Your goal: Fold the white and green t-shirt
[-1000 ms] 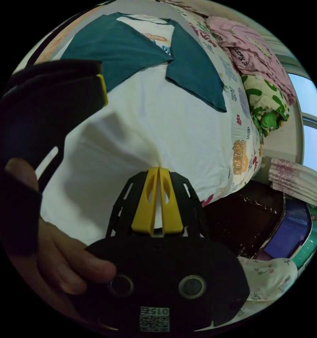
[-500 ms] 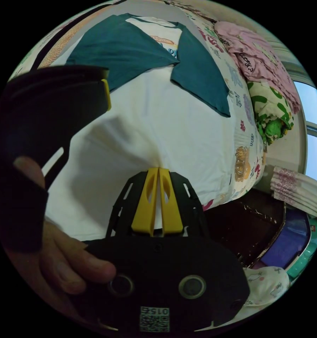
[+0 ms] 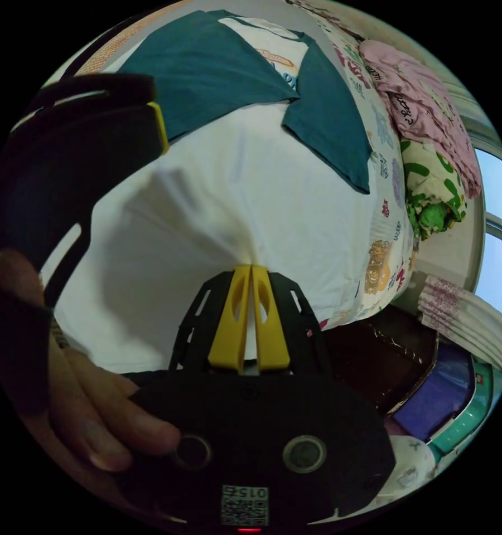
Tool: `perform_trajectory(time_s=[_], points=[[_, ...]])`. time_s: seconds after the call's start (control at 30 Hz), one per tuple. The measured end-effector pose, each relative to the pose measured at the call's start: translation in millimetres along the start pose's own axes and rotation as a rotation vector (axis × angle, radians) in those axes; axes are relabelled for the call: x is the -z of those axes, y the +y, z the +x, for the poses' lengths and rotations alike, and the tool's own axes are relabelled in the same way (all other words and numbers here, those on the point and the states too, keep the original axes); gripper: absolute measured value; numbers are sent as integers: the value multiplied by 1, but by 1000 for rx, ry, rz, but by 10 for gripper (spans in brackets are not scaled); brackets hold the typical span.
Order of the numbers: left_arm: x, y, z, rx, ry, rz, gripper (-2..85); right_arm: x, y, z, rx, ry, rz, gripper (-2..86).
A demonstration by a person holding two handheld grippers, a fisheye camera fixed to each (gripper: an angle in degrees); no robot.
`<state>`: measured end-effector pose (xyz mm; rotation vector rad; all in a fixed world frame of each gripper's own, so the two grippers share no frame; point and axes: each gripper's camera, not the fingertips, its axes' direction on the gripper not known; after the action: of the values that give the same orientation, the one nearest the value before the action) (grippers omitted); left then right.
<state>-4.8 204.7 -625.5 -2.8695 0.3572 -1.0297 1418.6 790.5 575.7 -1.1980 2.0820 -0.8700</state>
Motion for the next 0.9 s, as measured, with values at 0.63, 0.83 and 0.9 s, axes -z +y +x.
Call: perform_trajectory(time_s=[0.63,0.83,0.9], points=[[0,0,5,-12,17,-32,-5,-30,91,45,-18,15,0,-6],[2,1,6,-9,18,-43,-6,-28,136,57,-25,23,5,-5],[3,-1,8,-14,5,-55,-6,-26,149,62,-32,21,0,-5]])
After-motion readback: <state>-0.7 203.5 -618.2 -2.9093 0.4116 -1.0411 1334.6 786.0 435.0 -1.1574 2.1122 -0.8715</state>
